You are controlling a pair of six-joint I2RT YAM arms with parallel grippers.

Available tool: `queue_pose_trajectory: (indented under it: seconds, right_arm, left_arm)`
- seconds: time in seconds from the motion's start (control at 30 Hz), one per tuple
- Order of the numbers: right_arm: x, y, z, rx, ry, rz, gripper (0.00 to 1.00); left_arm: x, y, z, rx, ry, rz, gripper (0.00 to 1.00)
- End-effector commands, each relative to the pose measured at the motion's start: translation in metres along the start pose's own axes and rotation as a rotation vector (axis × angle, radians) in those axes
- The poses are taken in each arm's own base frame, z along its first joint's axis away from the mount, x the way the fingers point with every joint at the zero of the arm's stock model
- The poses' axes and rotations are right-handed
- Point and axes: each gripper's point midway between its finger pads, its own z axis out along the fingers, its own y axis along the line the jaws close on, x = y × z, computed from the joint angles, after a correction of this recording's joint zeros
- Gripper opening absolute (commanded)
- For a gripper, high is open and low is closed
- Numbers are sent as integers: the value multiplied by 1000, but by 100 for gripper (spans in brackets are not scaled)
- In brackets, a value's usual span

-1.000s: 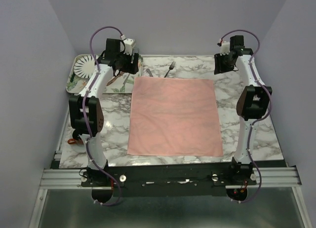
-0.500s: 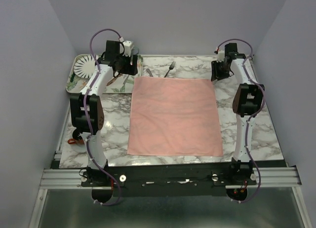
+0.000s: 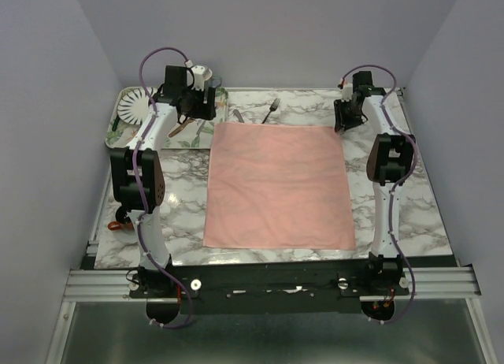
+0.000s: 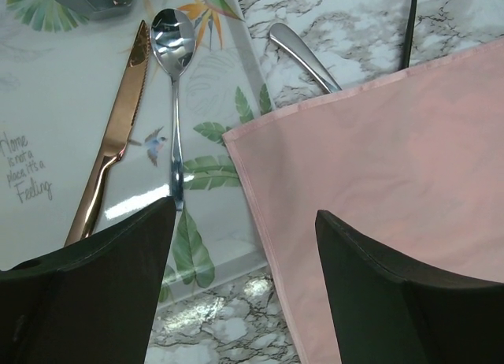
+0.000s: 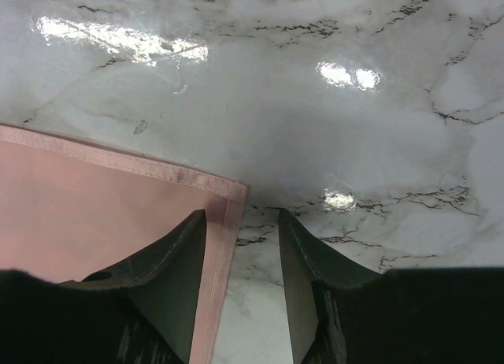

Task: Fold the napkin into a case and place the utensils inside
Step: Pick up the flattened napkin from the center of the board.

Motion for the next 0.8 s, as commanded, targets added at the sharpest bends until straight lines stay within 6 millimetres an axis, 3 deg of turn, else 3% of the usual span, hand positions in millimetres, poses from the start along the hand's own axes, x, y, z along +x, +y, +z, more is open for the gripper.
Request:
queue_pose_trajectory:
  seconds: [0.0,0.07,0.1,0.17,0.2,0.27,0.63,0.77]
  right_arm:
    - [4,9,17,25,27,-28,45]
    - [5,14,18,16,31,-33,40]
    - [5,15,19,11,30,-32,30]
    - [6,19,18,-11,33,-34,21]
    - [6,20,17,-16,32,-35,9]
    - [5,25,11,-32,29,-41,1]
    - [-20,49,-35,-129,-91,-65,1]
    - [-21,51,-37,-139,-89,-69,1]
  left_arm:
    - [7,10,6,-2,6,-19,85]
    - [5,13,6,-6,2,-22,85]
    - [7,13,9,-1,8,-24,85]
    - [6,12,10,8,10,-17,85]
    - [9,12,14,15,20,-15,85]
    - [8,12,17,25,26,-11,84]
    - [29,9,47,17,116,31,81]
    - [23,10,58,1,117,14,75]
